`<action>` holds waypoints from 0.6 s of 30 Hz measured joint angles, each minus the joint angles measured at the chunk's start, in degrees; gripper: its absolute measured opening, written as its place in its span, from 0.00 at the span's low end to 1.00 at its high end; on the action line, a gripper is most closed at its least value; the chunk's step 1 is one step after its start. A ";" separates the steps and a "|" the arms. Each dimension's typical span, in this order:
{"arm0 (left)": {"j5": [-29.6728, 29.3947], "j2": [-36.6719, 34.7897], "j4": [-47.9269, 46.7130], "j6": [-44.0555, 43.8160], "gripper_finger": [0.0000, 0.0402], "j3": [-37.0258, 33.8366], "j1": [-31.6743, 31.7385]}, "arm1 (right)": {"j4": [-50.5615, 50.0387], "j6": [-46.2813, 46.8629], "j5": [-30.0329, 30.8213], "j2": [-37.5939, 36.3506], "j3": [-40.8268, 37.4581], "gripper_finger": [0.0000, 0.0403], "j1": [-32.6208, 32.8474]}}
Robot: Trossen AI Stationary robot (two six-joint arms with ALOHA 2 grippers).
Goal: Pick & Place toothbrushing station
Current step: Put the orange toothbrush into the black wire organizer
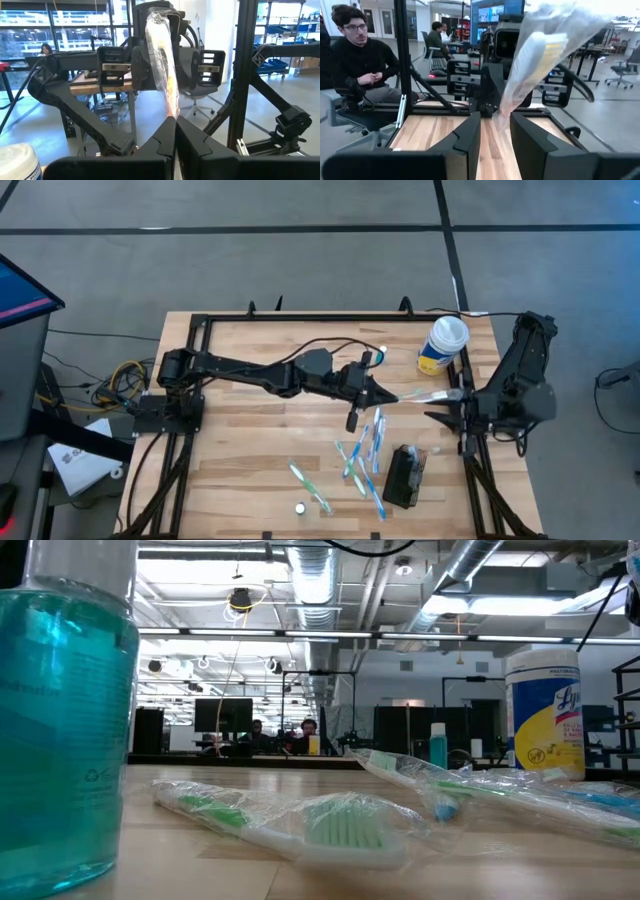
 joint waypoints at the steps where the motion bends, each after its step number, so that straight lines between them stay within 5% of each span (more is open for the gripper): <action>1: 0.00 0.00 0.12 0.00 0.00 0.00 -0.02 | 0.96 -0.97 0.00 0.00 0.00 0.24 -0.06; 14: 0.28 0.60 2.67 1.24 0.00 0.02 -0.55 | 5.30 -6.24 -0.21 0.07 0.00 0.24 -2.19; 18: -0.02 1.46 3.74 1.44 0.00 0.08 -0.78 | 5.34 -6.24 -4.32 0.07 0.00 0.24 -4.39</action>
